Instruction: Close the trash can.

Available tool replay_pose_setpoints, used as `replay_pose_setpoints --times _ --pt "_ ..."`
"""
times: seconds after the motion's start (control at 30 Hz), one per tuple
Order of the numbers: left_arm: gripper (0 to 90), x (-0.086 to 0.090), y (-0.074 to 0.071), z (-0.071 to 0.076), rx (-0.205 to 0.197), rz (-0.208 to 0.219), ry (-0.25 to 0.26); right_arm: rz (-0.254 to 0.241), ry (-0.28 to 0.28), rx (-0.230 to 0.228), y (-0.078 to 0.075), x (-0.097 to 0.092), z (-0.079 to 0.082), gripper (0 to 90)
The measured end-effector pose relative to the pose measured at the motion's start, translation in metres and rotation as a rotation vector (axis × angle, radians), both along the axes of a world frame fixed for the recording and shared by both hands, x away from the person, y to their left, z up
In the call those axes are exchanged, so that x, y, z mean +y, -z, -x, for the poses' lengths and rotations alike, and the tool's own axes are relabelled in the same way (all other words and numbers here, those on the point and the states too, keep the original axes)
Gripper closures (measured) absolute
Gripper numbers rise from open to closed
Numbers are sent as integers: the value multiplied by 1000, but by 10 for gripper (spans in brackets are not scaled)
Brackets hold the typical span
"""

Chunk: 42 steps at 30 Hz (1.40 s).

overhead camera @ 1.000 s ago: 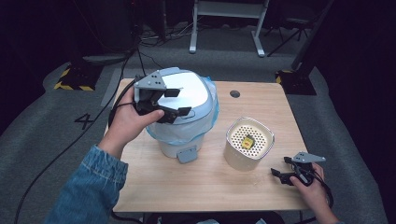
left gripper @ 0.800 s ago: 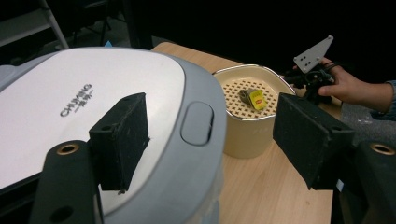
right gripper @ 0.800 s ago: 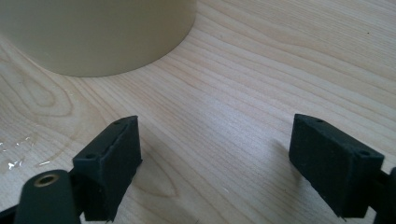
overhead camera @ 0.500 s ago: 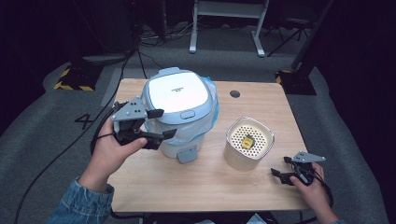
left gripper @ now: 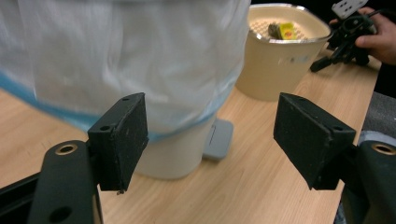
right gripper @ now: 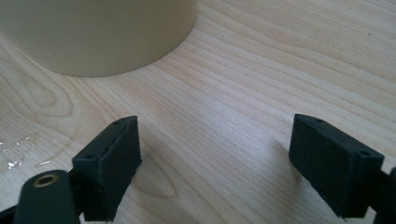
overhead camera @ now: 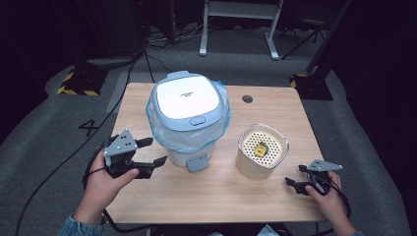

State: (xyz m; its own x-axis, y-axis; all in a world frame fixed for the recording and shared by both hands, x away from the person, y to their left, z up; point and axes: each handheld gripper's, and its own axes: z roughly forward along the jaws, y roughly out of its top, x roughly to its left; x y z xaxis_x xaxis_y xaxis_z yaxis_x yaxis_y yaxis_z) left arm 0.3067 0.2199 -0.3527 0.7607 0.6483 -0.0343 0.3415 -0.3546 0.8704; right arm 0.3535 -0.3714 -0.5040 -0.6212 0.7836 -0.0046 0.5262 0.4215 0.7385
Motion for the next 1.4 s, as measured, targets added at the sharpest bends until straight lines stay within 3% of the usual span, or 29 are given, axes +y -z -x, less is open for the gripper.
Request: replay_pose_setpoints --times 0.33,0.43,0.5,1.1,1.4 --pt "270 11 49 -2 38 -19 -31 0 0 0 0 0 0 168" --pt "269 13 61 -2 59 2 -48 0 0 0 0 0 0 168" --pt "269 14 69 -3 83 -5 -58 1 0 -1 0 0 0 168" --pt "269 19 120 -10 226 -113 -125 1 0 0 0 0 0 168" --pt "263 20 138 -8 272 -215 -152 1 0 -1 0 0 0 168"
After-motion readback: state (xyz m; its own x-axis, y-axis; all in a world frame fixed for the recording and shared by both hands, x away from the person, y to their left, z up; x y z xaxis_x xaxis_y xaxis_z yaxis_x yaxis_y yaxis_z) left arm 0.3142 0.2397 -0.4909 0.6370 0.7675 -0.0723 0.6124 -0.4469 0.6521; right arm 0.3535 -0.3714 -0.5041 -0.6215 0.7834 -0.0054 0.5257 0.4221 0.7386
